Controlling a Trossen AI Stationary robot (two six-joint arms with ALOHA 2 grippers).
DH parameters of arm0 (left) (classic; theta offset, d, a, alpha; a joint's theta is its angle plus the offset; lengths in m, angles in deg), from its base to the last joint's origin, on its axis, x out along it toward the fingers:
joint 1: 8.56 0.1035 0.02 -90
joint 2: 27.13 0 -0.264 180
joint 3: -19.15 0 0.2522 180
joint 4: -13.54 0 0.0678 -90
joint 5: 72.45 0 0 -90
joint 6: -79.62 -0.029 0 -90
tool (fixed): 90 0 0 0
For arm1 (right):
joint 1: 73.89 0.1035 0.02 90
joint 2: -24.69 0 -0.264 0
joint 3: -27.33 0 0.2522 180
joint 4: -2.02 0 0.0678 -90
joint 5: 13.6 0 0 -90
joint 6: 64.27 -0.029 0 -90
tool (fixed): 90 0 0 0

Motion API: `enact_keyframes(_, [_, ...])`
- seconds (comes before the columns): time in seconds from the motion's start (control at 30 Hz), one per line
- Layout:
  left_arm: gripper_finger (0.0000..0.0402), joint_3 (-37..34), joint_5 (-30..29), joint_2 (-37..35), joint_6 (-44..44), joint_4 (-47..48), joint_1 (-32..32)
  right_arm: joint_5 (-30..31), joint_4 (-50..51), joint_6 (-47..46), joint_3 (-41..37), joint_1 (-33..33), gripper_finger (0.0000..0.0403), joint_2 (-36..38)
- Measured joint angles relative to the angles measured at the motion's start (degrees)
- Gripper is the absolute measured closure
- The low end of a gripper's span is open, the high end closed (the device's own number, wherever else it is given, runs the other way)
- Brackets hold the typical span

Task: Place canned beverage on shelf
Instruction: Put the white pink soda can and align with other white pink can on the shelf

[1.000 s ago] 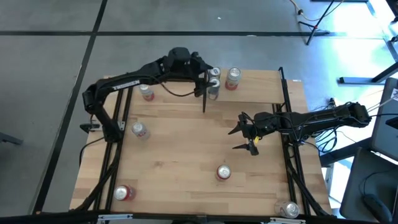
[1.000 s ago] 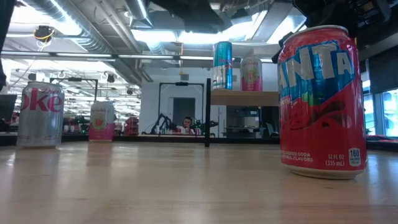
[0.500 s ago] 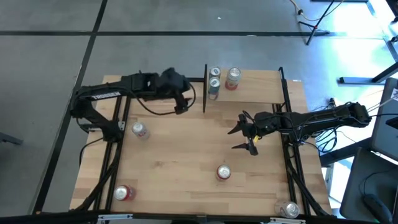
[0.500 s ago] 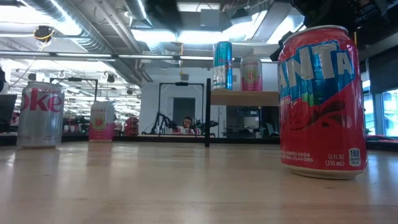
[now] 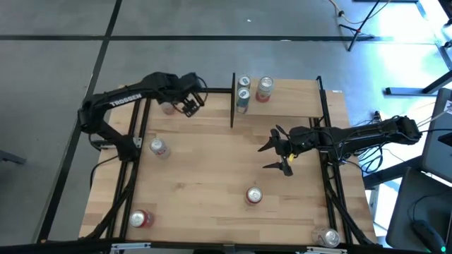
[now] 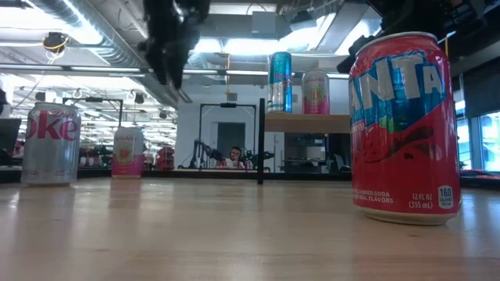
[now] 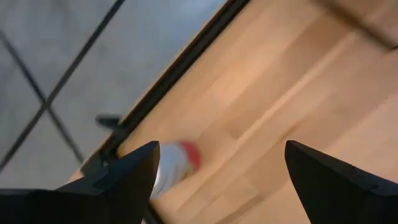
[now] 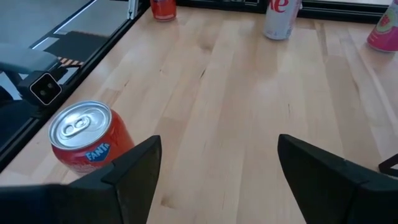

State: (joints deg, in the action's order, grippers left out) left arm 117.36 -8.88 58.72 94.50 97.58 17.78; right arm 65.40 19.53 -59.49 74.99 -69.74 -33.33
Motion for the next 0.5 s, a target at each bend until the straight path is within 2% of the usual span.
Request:
enact_keyframes(0.23, [0.0071,-5.69,0.32,-0.06,-1.88,-0.35,10.89,0.01,0.57,0.0,-0.01,0.0,0.01,0.0])
enact_keyframes(0.5, [0.0071,-12.71,-0.64,-0.04,-3.95,-1.85,14.19,0.02,0.58,-0.27,-0.01,0.0,0.01,0.0])
